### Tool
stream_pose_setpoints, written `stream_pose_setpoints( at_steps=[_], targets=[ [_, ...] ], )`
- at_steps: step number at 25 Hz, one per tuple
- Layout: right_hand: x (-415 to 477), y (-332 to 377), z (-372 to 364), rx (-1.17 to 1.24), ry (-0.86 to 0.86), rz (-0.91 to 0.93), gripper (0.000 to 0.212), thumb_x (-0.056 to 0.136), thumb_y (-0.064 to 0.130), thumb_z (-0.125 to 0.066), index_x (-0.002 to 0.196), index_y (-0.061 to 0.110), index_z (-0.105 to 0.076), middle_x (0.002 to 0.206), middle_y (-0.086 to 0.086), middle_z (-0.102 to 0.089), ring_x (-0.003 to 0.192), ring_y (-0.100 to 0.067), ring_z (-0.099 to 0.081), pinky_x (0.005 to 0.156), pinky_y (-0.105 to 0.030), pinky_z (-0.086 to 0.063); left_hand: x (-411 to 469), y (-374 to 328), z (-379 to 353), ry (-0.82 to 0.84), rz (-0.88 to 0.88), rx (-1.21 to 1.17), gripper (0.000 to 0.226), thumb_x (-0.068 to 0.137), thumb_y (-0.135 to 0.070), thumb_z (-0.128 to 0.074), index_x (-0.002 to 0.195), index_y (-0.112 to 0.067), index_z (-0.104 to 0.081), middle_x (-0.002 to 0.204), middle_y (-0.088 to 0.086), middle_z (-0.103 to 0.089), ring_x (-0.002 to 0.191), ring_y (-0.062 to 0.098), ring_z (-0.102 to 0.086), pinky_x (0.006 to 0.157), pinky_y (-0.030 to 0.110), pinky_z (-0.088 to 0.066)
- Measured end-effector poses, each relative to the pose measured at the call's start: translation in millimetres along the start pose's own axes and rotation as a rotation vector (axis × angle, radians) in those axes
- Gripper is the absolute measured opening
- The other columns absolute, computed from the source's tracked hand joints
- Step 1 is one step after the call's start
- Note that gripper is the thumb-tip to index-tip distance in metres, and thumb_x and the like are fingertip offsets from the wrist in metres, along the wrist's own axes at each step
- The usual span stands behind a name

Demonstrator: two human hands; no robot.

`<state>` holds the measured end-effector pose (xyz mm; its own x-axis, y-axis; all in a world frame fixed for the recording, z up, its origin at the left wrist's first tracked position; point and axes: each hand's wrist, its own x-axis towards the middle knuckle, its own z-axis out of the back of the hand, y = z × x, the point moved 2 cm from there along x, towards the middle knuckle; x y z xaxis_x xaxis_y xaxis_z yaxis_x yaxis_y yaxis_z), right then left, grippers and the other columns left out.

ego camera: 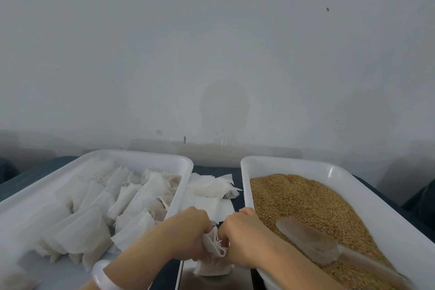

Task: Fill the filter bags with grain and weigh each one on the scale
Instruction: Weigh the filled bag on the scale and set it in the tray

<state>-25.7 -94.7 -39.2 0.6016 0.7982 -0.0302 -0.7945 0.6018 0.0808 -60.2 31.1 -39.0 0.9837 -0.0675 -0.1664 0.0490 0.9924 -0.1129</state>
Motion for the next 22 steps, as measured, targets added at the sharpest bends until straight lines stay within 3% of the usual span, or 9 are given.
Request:
stream_pose_setpoints(
  at_steps=[4,8,11,14,16,18,19,22],
  targets=[
    [-1,-1,1,-0.006,0.003,0.003,0.029,0.086,0.032,-0.060,0.060,0.024,-0.051,0.074,-0.004,-0.056,0.090,-0.028,-0.046,0.092,-0.032,-0.025,-1,-2,1,0.004,-0.029,0.032,0.034,0.082,-0.027,-0.069,0.065,-0.018,-0.041,0.085,0.001,-0.053,0.057,0.006,-0.036,0.048,0.018,-0.028],
    [-2,-1,0,-0.045,-0.016,0.000,0.015,0.084,0.022,-0.059,0.071,0.017,-0.064,0.064,0.000,-0.042,0.098,-0.031,-0.048,0.104,-0.036,-0.023,-4,-3,-1,-0.020,-0.080,0.021,0.027,0.086,-0.029,-0.061,0.075,-0.020,-0.038,0.072,-0.009,-0.034,0.067,0.011,-0.037,0.052,0.018,-0.027],
    [0,-4,-4,-0.060,-0.028,0.020,0.014,0.083,0.022,-0.055,0.070,0.020,-0.060,0.062,0.000,-0.041,0.085,-0.025,-0.044,0.110,-0.038,-0.018,-5,0,-4,-0.014,-0.086,-0.037,0.028,0.083,-0.029,-0.056,0.066,-0.024,-0.033,0.072,-0.010,-0.035,0.078,0.013,-0.042,0.065,0.023,-0.035],
    [2,-6,-5,-0.077,-0.033,0.004,0.018,0.089,0.023,-0.048,0.085,0.014,-0.063,0.065,0.005,-0.028,0.095,-0.019,-0.035,0.116,-0.036,-0.002,-7,2,-2,-0.067,-0.087,-0.193,0.028,0.073,-0.045,-0.050,0.063,-0.027,-0.031,0.069,-0.010,-0.038,0.067,0.008,-0.040,0.064,0.024,-0.033],
    [2,-9,-3,-0.010,-0.079,-0.020,0.027,0.091,0.033,-0.047,0.072,0.014,-0.051,0.065,0.006,-0.026,0.095,-0.017,-0.039,0.108,-0.030,-0.012,-9,2,0,-0.124,-0.089,-0.215,0.028,0.075,-0.041,-0.049,0.064,-0.024,-0.030,0.066,-0.008,-0.036,0.060,0.007,-0.035,0.058,0.022,-0.029],
    [-1,-9,1,0.046,-0.109,-0.005,0.041,0.088,0.041,-0.051,0.060,0.018,-0.033,0.064,0.006,-0.028,0.072,-0.008,-0.031,0.080,-0.017,-0.020,-9,3,2,-0.169,-0.098,-0.219,0.030,0.079,-0.030,-0.054,0.064,-0.020,-0.030,0.064,-0.007,-0.035,0.057,0.008,-0.032,0.052,0.020,-0.025],
    [-3,-10,3,0.079,-0.104,0.004,0.043,0.086,0.043,-0.055,0.059,0.020,-0.030,0.064,0.005,-0.030,0.068,-0.006,-0.027,0.071,-0.015,-0.020,-9,4,2,-0.182,-0.106,-0.229,0.031,0.078,-0.028,-0.057,0.064,-0.020,-0.030,0.064,-0.008,-0.036,0.057,0.008,-0.032,0.051,0.020,-0.025],
    [-4,-15,4,0.182,-0.103,0.001,0.045,0.076,0.049,-0.068,0.063,0.020,-0.034,0.066,0.004,-0.036,0.075,-0.017,-0.033,0.065,-0.022,-0.023,-9,6,3,-0.189,-0.117,-0.266,0.029,0.074,-0.028,-0.061,0.064,-0.021,-0.034,0.064,-0.009,-0.040,0.060,0.009,-0.037,0.055,0.022,-0.029]
  ],
)
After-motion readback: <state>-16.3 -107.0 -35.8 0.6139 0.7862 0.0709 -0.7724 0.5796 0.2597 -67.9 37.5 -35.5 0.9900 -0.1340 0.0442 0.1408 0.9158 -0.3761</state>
